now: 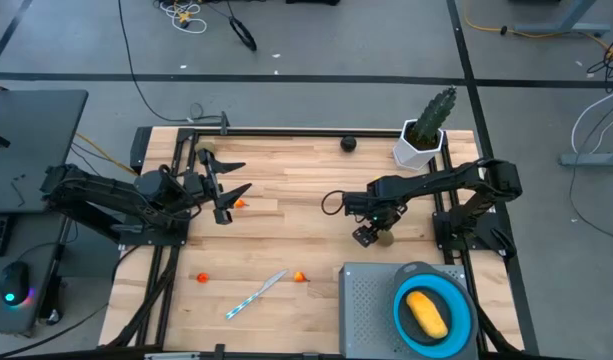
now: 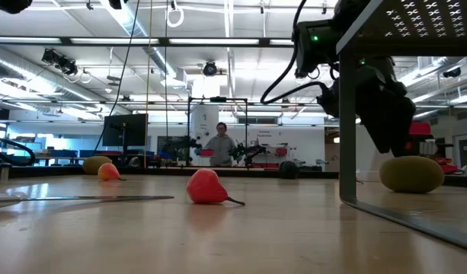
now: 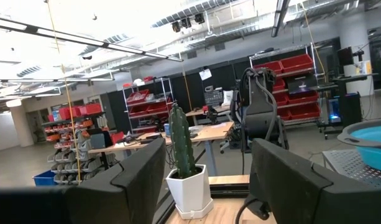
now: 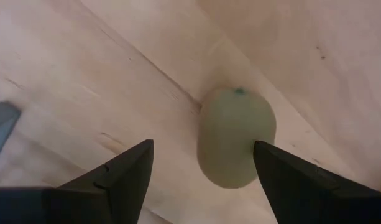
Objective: Pick & Place Fruit
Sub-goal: Put the bottom brown kiwi into the blue strainer bowl on the shelf
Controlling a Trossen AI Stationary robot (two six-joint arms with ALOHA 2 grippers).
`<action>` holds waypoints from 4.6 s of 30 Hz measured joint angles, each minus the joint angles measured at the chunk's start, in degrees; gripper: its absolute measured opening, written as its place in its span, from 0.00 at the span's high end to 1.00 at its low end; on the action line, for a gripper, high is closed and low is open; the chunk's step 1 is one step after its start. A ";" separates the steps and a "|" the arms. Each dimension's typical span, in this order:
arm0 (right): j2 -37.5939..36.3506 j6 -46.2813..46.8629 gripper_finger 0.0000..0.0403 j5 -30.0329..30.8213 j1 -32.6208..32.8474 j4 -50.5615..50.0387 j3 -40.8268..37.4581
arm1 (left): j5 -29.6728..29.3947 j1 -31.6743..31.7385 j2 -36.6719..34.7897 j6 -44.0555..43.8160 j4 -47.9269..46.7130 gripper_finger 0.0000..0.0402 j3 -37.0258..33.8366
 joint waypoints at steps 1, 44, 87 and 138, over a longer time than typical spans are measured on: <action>0.00 -0.34 0.29 -0.13 0.00 -0.08 -0.05 | 0.01 0.00 0.00 0.00 0.00 0.38 0.00; 8.50 -8.96 0.39 4.74 1.36 -4.05 -0.07 | 0.00 0.00 0.00 0.44 -0.07 0.38 0.00; 7.24 -9.24 0.46 8.80 8.81 -29.18 38.99 | 0.00 0.00 -0.02 0.48 -0.31 0.38 0.00; -12.58 14.63 0.46 10.81 34.24 -20.67 39.11 | 0.02 0.04 0.00 0.89 -0.50 0.38 0.00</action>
